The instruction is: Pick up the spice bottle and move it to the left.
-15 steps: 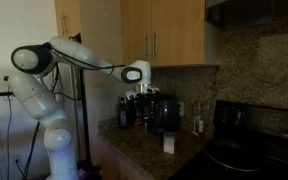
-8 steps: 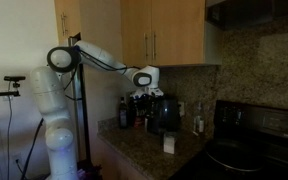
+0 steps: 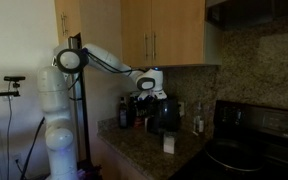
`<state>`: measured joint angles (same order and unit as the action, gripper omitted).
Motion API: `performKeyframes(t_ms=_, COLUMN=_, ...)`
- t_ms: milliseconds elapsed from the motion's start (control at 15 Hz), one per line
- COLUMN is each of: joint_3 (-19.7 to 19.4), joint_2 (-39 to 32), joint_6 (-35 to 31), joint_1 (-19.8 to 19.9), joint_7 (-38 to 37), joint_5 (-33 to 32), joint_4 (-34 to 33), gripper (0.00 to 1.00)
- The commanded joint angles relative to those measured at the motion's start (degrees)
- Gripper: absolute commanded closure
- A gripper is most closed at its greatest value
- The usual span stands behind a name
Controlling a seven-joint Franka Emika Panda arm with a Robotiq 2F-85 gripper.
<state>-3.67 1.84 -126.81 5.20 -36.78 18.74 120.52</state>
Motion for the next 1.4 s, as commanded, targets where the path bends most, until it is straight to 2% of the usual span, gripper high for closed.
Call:
performKeyframes(t_ms=0, joint_3=0.11, joint_2=-6.38, joint_6=-9.55, joint_1=-0.72, joint_7=-6.67, joint_5=2.38, joint_4=-2.80, gripper=0.00)
performKeyframes(t_ms=67, joint_3=-0.04, joint_2=-7.72, joint_6=-11.54, joint_1=-1.05, joint_7=-9.78, joint_5=0.06, joint_4=-3.11, gripper=0.00)
performKeyframes(t_ms=200, joint_3=-0.65, joint_2=-9.25, joint_6=-10.39, joint_1=-1.63, joint_7=-15.48, joint_5=-3.44, joint_4=-3.90, gripper=0.00)
performKeyframes(t_ms=267, joint_3=-0.37, joint_2=-7.40, joint_6=-10.44, joint_1=-1.30, joint_7=-11.34, joint_5=-1.38, joint_4=-2.12, gripper=0.00)
performKeyframes(t_ms=600, joint_3=-0.40, joint_2=-7.97, joint_6=-10.45, joint_1=-1.47, joint_7=-12.22, joint_5=-1.84, joint_4=-2.38, gripper=0.00)
performKeyframes(t_ms=733, joint_3=-0.35, joint_2=-9.83, joint_6=-12.57, joint_1=-1.59, joint_7=-12.07, joint_5=-1.95, joint_4=-2.20, gripper=0.00)
performKeyframes(t_ms=1067, joint_3=0.13, joint_2=-13.16, joint_6=-16.06, joint_1=-1.77, joint_7=-10.80, joint_5=1.53, joint_4=-2.50, gripper=0.00)
performKeyframes(t_ms=1133, joint_3=-0.01, joint_2=-13.63, joint_6=-16.32, joint_1=-1.93, joint_7=-11.26, joint_5=1.25, joint_4=-2.58, gripper=0.02)
performKeyframes(t_ms=1200, joint_3=-0.09, joint_2=-13.99, joint_6=-16.18, joint_1=-1.91, joint_7=-11.11, joint_5=1.14, joint_4=-2.67, gripper=0.27)
performKeyframes(t_ms=1267, joint_3=-0.10, joint_2=-14.24, joint_6=-16.03, joint_1=-1.86, joint_7=-10.96, joint_5=1.21, joint_4=-2.68, gripper=0.27)
performKeyframes(t_ms=1333, joint_3=-0.14, joint_2=-14.37, joint_6=-15.96, joint_1=-1.83, joint_7=-10.93, joint_5=1.18, joint_4=-2.67, gripper=0.35)
